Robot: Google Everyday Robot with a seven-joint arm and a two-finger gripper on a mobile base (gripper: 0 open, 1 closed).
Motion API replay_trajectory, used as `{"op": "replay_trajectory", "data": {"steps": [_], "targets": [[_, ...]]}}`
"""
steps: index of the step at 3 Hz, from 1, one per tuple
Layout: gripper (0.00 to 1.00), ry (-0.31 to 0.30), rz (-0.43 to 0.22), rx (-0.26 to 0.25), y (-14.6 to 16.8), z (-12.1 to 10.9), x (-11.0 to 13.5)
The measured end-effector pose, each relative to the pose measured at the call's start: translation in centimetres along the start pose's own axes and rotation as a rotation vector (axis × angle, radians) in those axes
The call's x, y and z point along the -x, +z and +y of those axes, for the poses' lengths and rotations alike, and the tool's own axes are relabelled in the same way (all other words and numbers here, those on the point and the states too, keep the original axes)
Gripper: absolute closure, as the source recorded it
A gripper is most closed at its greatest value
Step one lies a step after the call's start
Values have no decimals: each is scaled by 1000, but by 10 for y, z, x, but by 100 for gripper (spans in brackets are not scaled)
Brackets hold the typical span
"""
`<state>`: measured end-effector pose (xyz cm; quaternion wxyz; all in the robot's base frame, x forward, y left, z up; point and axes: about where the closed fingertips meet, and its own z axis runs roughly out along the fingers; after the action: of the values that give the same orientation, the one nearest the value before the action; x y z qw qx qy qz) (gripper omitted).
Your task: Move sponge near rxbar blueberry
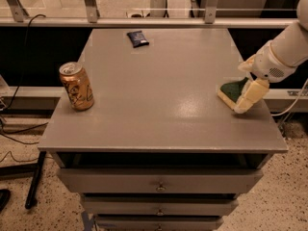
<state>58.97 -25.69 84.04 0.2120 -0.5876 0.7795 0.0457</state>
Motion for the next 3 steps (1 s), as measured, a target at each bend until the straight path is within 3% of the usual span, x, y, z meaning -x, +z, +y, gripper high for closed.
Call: {"op": "replay_trajectory", "data": {"steps": [1, 2, 3], "targets": [[40, 26, 7, 26, 9, -6, -5], [63, 14, -17, 9, -4, -15, 7], [86, -45, -51, -51, -42, -26, 39]]}}
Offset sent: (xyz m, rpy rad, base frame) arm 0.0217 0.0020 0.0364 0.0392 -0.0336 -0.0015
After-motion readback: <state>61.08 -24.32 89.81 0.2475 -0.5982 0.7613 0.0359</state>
